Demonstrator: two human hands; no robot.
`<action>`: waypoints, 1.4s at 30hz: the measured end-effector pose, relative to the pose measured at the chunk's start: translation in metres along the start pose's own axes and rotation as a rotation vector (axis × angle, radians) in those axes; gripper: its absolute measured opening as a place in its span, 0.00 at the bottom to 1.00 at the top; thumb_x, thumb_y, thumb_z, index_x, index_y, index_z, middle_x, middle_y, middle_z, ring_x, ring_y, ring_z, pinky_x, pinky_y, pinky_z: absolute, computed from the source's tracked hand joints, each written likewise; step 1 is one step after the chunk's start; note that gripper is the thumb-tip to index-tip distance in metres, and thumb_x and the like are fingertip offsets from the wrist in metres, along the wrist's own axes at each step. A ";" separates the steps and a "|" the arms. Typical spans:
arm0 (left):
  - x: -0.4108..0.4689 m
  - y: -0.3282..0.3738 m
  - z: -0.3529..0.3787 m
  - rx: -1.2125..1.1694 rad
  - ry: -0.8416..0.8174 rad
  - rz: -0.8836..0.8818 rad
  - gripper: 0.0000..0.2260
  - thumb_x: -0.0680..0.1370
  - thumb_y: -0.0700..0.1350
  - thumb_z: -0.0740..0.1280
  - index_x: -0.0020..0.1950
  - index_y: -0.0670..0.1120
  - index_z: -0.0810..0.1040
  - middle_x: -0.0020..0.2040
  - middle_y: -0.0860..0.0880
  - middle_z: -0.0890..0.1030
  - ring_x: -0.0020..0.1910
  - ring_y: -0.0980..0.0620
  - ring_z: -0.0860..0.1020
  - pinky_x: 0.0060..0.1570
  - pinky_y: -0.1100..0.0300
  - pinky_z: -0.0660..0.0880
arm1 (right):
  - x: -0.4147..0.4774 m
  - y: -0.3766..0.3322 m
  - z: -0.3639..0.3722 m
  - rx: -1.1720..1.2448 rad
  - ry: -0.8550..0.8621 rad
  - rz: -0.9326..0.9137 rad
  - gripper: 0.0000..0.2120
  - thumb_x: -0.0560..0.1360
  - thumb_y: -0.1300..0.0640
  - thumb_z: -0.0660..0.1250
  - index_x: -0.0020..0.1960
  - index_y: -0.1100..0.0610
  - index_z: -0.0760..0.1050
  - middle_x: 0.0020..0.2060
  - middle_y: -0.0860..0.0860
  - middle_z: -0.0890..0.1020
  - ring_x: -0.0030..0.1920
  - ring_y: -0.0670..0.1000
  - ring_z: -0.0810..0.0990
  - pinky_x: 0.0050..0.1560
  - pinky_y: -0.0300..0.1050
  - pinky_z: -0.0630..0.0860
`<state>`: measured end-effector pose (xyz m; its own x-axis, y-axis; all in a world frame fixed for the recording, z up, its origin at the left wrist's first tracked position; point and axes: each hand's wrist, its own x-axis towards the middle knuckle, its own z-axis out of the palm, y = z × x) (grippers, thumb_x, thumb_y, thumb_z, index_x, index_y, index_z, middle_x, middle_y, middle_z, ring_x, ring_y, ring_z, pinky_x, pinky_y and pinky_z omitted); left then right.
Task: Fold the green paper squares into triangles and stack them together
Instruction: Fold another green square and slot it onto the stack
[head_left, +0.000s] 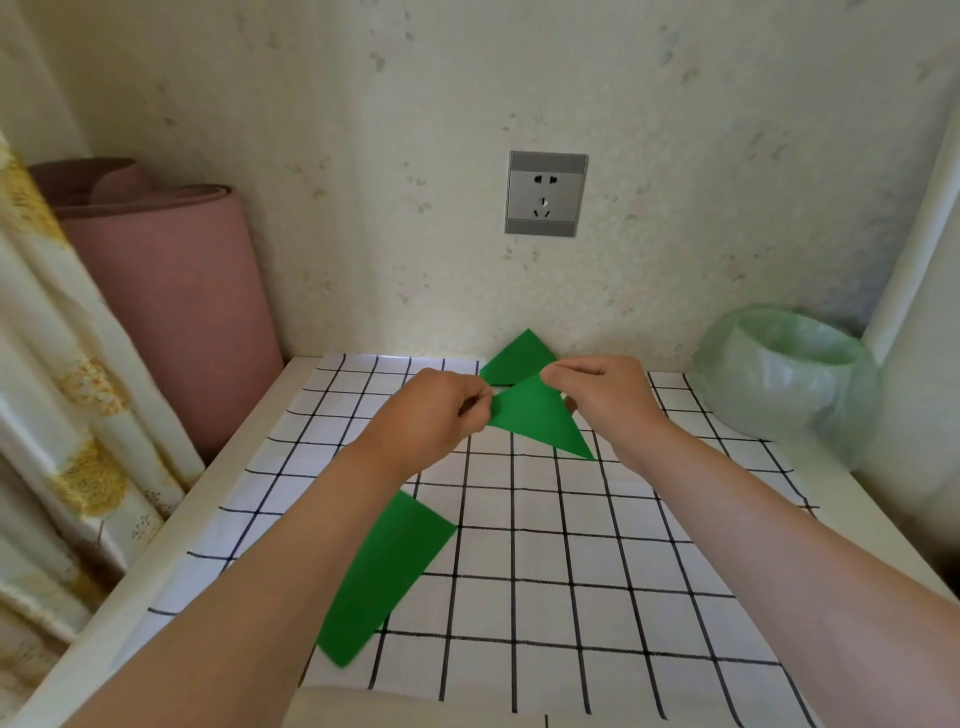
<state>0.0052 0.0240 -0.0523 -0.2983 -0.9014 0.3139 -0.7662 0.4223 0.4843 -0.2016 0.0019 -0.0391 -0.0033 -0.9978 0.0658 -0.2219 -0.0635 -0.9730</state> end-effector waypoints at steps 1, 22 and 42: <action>-0.002 -0.002 -0.001 0.026 -0.002 -0.002 0.11 0.78 0.41 0.62 0.35 0.49 0.75 0.29 0.49 0.77 0.26 0.56 0.66 0.27 0.60 0.64 | 0.000 0.000 -0.001 0.006 0.012 0.008 0.03 0.73 0.57 0.73 0.43 0.53 0.86 0.41 0.50 0.87 0.33 0.47 0.78 0.41 0.40 0.78; 0.048 -0.019 0.026 -0.429 0.116 -0.266 0.07 0.78 0.42 0.68 0.45 0.50 0.85 0.40 0.56 0.84 0.38 0.64 0.78 0.41 0.72 0.71 | 0.048 0.020 -0.014 -0.267 -0.146 -0.116 0.02 0.74 0.56 0.74 0.44 0.54 0.84 0.30 0.44 0.79 0.30 0.39 0.74 0.36 0.32 0.70; 0.089 -0.066 0.080 -0.081 0.206 -0.247 0.15 0.77 0.42 0.66 0.64 0.46 0.76 0.53 0.49 0.75 0.46 0.53 0.75 0.50 0.60 0.74 | 0.104 0.086 -0.007 -0.615 0.100 -0.094 0.05 0.70 0.50 0.76 0.42 0.44 0.80 0.36 0.39 0.80 0.45 0.46 0.82 0.49 0.44 0.78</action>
<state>-0.0165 -0.0920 -0.1212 0.0182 -0.9426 0.3333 -0.7507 0.2073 0.6273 -0.2275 -0.1071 -0.1147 -0.0416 -0.9801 0.1940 -0.7455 -0.0988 -0.6591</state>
